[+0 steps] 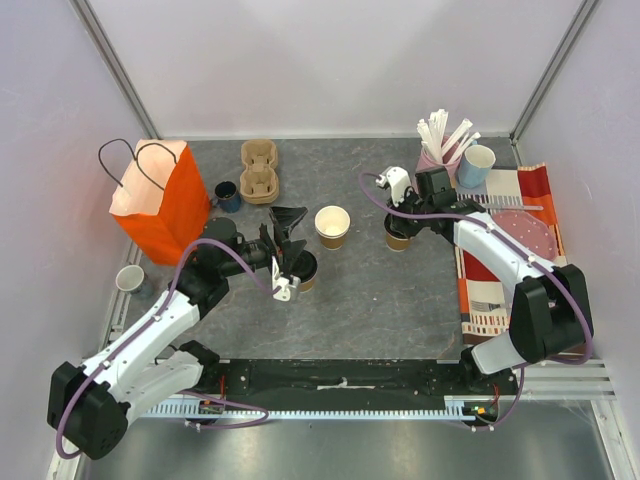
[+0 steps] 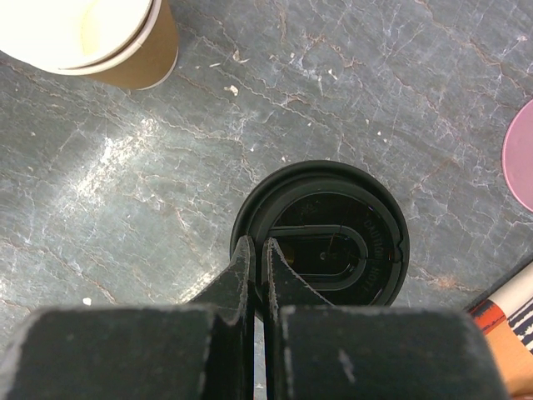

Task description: Pack the takeout coffee

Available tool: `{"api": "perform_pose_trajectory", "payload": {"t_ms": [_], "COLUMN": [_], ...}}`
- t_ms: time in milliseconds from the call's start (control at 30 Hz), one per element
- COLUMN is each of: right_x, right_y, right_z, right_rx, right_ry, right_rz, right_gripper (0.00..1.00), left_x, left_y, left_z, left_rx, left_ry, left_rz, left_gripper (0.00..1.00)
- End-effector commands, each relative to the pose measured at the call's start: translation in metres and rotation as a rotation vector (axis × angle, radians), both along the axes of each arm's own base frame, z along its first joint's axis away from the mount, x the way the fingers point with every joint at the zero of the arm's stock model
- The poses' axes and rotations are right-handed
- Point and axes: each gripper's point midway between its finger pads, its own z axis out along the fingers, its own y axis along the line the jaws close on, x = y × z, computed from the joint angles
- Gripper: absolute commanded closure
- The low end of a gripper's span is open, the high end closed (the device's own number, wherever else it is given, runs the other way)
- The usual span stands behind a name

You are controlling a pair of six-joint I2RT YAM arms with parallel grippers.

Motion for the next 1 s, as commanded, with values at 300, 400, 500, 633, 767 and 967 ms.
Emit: {"api": "perform_pose_trajectory", "payload": {"t_ms": [300,400,500,633,767,967], "right_x": [-0.0013,-0.0022,-0.0024,-0.0027,-0.0038,-0.0048], "right_y": [0.0048,0.0048,0.0028,0.0011,0.0007,-0.0005], "right_z": [0.0077,0.0086,0.0104,0.0126,0.0123,0.0105], "right_rx": [0.05,0.054,0.049,0.043,0.042,0.037], "right_ry": [-0.019,-0.018,-0.022,-0.028,-0.023,-0.019], "right_rz": [0.0,-0.004,-0.012,-0.019,-0.019,-0.022], "right_gripper": [1.0,1.0,0.91,0.78,0.75,0.73], "left_x": [0.0014,0.0017,0.0023,0.0019,0.0023,0.0028], "left_y": [-0.0039,-0.0041,-0.0035,-0.0042,-0.0047,-0.0044], "left_z": [0.0221,0.0219,0.0219,0.0215,0.022,0.0224], "left_rx": [-0.027,-0.027,-0.027,-0.026,-0.027,-0.026], "left_ry": [-0.057,-0.057,-0.057,-0.057,-0.059,-0.062], "left_rz": [-0.012,-0.012,-0.009,-0.012,-0.014,-0.011], "left_gripper": [0.0,0.0,0.0,0.0,0.0,0.0]}}
